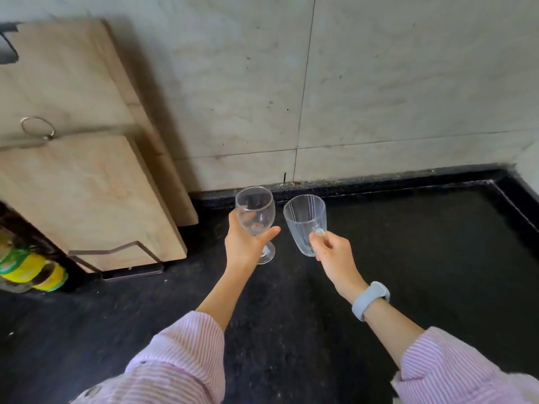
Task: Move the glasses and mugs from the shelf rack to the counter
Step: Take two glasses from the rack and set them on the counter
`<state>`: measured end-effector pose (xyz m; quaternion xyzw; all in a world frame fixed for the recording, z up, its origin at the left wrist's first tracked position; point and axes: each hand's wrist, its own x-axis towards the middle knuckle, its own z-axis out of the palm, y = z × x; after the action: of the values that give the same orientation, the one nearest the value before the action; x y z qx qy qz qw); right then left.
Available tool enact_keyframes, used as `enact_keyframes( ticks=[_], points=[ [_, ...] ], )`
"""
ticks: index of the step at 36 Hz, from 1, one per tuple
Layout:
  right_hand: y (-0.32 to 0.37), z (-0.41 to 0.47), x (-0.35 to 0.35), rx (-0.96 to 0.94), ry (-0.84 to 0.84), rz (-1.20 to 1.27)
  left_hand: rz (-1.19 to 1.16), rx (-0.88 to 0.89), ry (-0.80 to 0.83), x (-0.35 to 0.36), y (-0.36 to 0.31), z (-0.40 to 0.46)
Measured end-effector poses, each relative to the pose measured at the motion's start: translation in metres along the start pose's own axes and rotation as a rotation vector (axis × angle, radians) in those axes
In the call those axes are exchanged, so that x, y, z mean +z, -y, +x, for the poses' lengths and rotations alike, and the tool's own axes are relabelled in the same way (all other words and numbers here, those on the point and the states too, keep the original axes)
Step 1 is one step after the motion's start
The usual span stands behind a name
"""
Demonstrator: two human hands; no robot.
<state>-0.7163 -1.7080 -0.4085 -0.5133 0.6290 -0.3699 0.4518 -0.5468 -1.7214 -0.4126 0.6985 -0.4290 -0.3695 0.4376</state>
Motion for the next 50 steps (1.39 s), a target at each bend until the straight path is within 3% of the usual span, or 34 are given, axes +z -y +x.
enact_keyframes(
  ticks=[17, 25, 34, 39, 43, 46, 50],
  points=[
    [-0.022, 0.073, 0.018, -0.063, -0.031, 0.057, 0.079, 0.021, -0.092, 0.032, 0.020, 0.065],
    [-0.033, 0.081, 0.017, -0.013, 0.046, -0.114, 0.059, -0.006, -0.085, 0.042, 0.019, 0.069],
    [-0.032, 0.071, 0.014, -0.049, -0.022, -0.237, 0.080, -0.021, -0.014, 0.033, 0.023, 0.059],
    [-0.034, 0.033, 0.010, 0.049, -0.008, -0.341, 0.345, 0.024, 0.052, 0.008, 0.027, 0.025],
    [-0.028, -0.008, 0.021, 0.070, 0.112, -0.502, 0.651, 0.089, 0.068, -0.028, 0.028, -0.015],
    [-0.009, -0.028, 0.039, -0.065, 0.247, -0.617, 0.878, 0.127, 0.061, -0.066, 0.029, -0.041],
    [0.038, -0.054, 0.080, -0.341, 0.391, -0.764, 1.018, 0.138, -0.044, -0.137, 0.023, -0.081]
  ],
)
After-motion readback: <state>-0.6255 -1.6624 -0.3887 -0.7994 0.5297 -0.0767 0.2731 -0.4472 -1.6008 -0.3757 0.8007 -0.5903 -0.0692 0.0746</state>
